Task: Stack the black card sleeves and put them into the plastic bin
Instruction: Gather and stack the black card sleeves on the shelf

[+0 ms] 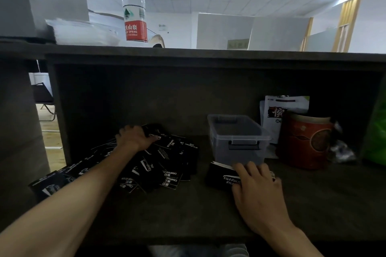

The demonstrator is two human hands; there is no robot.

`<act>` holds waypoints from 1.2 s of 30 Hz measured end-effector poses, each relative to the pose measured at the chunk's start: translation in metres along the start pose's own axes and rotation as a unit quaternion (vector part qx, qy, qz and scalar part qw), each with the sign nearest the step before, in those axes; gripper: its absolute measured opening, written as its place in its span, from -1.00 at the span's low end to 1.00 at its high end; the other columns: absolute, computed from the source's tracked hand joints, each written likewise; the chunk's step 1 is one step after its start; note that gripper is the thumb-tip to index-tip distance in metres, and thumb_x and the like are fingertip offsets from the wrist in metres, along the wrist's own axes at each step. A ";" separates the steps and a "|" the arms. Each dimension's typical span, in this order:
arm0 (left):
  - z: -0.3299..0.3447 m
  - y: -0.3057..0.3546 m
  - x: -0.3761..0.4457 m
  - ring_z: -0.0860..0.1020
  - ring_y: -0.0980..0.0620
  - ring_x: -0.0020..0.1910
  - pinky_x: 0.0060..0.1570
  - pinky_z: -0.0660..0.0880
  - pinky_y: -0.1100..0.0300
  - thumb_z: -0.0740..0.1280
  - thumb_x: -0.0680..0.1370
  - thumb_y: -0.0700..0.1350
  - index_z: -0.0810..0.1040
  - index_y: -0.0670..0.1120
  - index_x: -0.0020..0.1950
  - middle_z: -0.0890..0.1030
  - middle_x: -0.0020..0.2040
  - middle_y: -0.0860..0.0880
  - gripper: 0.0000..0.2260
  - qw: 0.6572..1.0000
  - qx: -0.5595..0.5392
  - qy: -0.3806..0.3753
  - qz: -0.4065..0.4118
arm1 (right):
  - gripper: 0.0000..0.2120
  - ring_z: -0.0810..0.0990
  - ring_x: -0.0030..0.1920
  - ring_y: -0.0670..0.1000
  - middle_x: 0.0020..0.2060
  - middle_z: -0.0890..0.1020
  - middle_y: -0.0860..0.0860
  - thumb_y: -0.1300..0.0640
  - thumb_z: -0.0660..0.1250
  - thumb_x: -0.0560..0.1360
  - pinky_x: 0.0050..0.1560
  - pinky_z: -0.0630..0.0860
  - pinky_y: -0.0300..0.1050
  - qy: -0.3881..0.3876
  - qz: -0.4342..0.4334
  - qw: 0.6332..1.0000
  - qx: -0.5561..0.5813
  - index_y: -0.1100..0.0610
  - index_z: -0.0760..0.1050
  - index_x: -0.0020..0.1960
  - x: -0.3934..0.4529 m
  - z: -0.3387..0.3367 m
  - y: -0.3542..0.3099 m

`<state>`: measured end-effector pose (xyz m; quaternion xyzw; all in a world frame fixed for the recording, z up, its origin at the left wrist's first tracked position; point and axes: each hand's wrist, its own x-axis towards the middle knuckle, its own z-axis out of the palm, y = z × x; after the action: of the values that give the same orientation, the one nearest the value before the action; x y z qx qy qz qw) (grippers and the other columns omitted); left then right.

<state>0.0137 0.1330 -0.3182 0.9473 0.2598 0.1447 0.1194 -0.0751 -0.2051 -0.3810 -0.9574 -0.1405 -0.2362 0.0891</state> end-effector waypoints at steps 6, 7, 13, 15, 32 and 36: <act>0.013 -0.003 0.005 0.50 -0.23 0.21 0.19 0.42 -0.03 0.47 0.44 0.14 0.58 -0.10 0.20 0.57 0.20 -0.21 -0.56 0.983 -0.123 0.137 0.025 | -0.60 0.29 0.31 0.04 0.27 0.38 -0.09 -0.15 0.07 0.56 0.21 0.41 0.15 0.004 0.000 1.000 -0.009 -0.17 0.17 0.39 0.000 -0.001 -0.002; 0.012 -0.001 0.002 0.55 -0.21 0.16 0.16 0.46 0.01 0.46 0.48 0.02 0.60 -0.11 0.14 0.62 0.14 -0.19 -0.69 0.963 -0.219 0.155 0.035 | -0.59 0.29 0.31 0.05 0.27 0.39 -0.08 -0.15 0.08 0.56 0.21 0.41 0.16 0.004 0.000 1.000 -0.009 -0.16 0.18 0.39 0.000 -0.002 -0.002; -0.008 0.010 -0.063 0.61 0.09 -0.17 -0.24 0.49 0.29 0.36 0.57 -0.22 0.61 -0.08 -0.06 0.68 -0.21 0.03 -0.94 0.746 -0.661 0.020 0.076 | -0.58 0.29 0.28 0.06 0.27 0.39 -0.05 -0.11 0.09 0.57 0.21 0.40 0.16 0.005 0.006 1.000 -0.011 -0.11 0.23 0.42 -0.001 -0.007 -0.005; -0.004 0.012 -0.093 0.61 0.18 -0.22 -0.23 0.45 0.26 0.36 0.57 -0.20 0.61 -0.08 0.00 0.69 -0.19 0.05 -0.94 0.747 -0.656 -0.022 0.109 | -0.58 0.30 0.26 0.06 0.25 0.40 -0.03 -0.10 0.09 0.58 0.20 0.40 0.15 0.003 0.010 1.000 -0.012 -0.09 0.24 0.42 -0.001 -0.008 -0.005; 0.032 0.039 -0.188 0.50 -0.01 0.00 0.06 0.39 0.12 0.28 0.60 0.08 0.60 -0.02 0.02 0.54 -0.01 -0.02 -0.79 0.926 -0.115 0.166 0.320 | -0.60 0.30 0.26 0.06 0.24 0.42 -0.04 -0.14 0.07 0.55 0.22 0.35 0.18 -0.030 -0.047 0.998 0.010 -0.10 0.28 0.36 0.013 -0.011 -0.021; 0.031 0.032 -0.186 0.50 0.00 0.04 0.08 0.38 0.12 0.18 0.64 0.04 0.57 0.01 0.12 0.54 0.03 0.00 -0.78 0.919 -0.084 0.155 0.353 | -0.63 0.34 0.23 0.04 0.22 0.43 -0.05 -0.11 0.08 0.56 0.15 0.39 0.19 -0.008 -0.056 0.998 -0.004 -0.10 0.27 0.35 0.009 -0.003 -0.031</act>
<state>-0.1141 0.0034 -0.3769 0.9297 -0.0890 0.3434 0.0985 -0.0782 -0.1743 -0.3709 -0.9501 -0.1940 -0.2338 0.0709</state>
